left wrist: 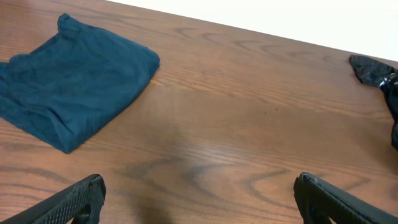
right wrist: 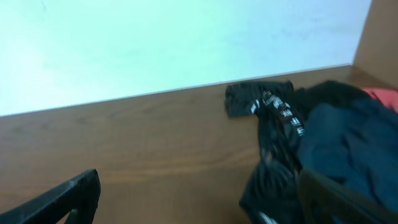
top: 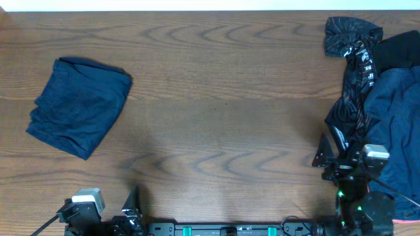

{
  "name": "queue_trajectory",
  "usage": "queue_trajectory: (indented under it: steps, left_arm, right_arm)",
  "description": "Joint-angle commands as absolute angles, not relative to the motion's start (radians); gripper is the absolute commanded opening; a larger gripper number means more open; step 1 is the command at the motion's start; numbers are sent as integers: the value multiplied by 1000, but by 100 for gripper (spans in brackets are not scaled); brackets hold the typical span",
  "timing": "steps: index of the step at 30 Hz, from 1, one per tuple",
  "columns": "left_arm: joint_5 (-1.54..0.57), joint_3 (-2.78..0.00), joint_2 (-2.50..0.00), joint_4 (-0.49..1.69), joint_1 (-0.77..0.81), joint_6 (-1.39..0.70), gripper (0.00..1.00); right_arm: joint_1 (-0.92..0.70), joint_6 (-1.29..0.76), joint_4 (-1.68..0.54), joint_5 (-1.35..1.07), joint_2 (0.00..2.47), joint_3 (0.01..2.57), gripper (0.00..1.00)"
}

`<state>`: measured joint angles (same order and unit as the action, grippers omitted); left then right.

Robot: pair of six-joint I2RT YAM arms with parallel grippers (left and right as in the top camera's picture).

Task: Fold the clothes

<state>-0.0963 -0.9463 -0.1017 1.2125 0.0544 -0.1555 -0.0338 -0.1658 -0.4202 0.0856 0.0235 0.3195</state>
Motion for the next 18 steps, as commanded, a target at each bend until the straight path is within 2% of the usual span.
queue_trajectory:
  steps: [1, 7, 10, 18]
  left_arm:
    - [-81, -946, -101, 1214, 58, -139, 98]
    - [-81, -946, -101, 1214, 58, -139, 98]
    - [-81, -946, -101, 1214, 58, -139, 98]
    - [-81, -946, -101, 1214, 58, -139, 98]
  right_arm:
    - [-23, -133, -310, 63, 6, 219, 99]
    - [-23, -141, -5, 58, 6, 16, 99]
    - [-23, -151, -72, 50, 9, 6, 99]
    - [-23, -152, -71, 36, 15, 6, 99]
